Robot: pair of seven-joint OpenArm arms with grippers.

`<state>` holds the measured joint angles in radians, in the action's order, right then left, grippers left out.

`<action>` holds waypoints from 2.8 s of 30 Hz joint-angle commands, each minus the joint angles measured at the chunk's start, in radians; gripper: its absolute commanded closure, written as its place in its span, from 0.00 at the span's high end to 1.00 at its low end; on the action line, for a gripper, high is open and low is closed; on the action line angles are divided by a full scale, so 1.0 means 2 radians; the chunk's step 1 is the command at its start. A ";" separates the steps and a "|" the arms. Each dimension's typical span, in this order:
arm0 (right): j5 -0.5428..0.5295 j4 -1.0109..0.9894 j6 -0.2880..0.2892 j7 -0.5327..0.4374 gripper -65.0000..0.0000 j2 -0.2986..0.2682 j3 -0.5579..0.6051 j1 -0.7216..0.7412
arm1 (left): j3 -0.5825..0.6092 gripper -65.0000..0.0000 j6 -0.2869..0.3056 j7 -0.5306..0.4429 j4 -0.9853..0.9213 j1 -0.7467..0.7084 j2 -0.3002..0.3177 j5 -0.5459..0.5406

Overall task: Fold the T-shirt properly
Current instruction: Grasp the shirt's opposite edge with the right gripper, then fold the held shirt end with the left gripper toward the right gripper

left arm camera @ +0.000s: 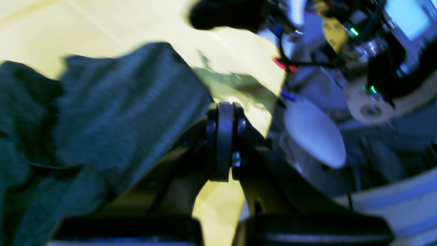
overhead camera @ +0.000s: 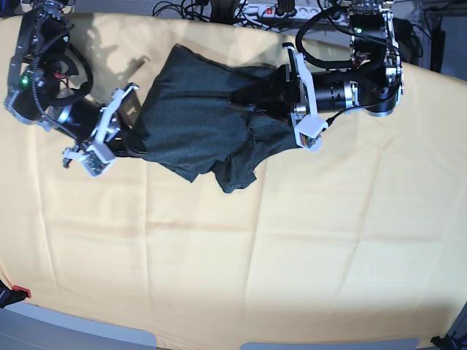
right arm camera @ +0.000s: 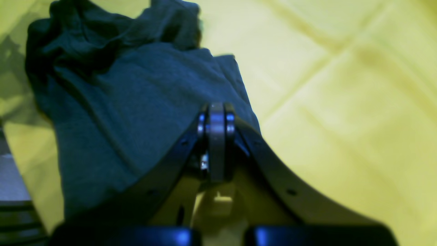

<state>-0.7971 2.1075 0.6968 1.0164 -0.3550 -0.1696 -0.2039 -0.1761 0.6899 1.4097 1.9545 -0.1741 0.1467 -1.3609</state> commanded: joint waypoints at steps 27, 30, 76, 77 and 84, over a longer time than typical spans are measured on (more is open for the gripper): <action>0.032 -0.200 0.001 -0.031 0.00 -0.113 0.114 0.063 | 0.133 0.00 0.004 -0.007 0.012 0.018 0.112 0.071; 0.008 -0.198 0.001 -0.034 0.00 -0.112 0.114 0.068 | 0.133 0.00 0.004 -0.007 0.012 0.022 0.111 0.073; 0.019 -0.197 0.001 -0.052 0.00 -0.111 0.114 0.066 | 0.304 0.00 0.004 -0.144 -0.057 0.142 0.197 0.294; 0.019 -0.197 0.001 -0.049 0.00 -0.111 0.114 0.065 | 0.304 0.00 0.004 -0.145 -0.062 0.144 0.192 0.295; 0.016 -0.197 0.001 -0.040 0.00 -0.111 0.114 0.064 | 0.304 0.00 0.004 -0.148 -0.107 0.166 0.177 0.302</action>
<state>-0.7452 1.7004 0.6964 0.9466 -0.5625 0.0658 -0.0860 0.4374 0.7002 1.1080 1.7329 0.1402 0.4973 -0.7853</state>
